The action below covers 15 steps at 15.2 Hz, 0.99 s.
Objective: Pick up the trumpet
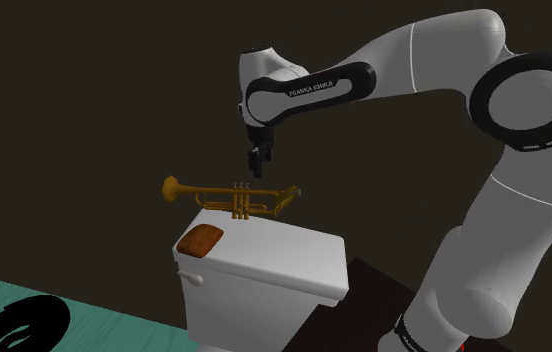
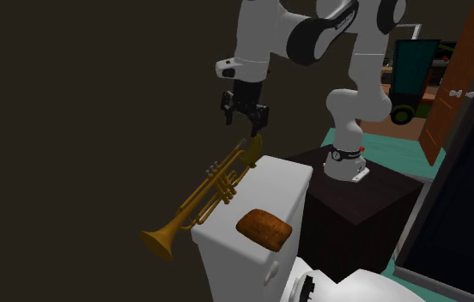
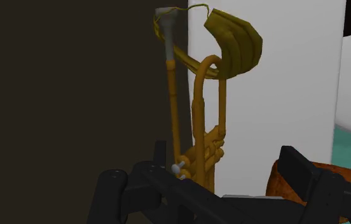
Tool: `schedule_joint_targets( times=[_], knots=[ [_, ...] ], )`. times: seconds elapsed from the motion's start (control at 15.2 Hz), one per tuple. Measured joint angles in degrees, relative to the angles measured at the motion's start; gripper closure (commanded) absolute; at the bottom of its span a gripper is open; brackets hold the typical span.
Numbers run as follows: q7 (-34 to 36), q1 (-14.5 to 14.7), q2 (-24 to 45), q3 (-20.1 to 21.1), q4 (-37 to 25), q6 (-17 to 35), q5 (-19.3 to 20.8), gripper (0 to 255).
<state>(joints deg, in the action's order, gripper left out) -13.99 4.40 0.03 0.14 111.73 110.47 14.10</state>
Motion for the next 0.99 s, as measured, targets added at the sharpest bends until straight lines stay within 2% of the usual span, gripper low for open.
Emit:
schedule_joint_targets(
  times=[0.53, 0.66, 0.79, 0.99],
  knots=[
    [-4.27, 1.55, 17.07, 1.1, -14.07, 1.34, 4.14, 0],
    [-5.08, 2.43, 22.21, 1.62, -19.79, -1.63, 5.13, 0],
    [-6.15, 2.91, 25.76, 1.92, -23.35, -0.63, 6.04, 0],
    [-6.21, 3.12, 27.92, 2.07, -24.6, 0.87, 6.6, 0]
  ],
)
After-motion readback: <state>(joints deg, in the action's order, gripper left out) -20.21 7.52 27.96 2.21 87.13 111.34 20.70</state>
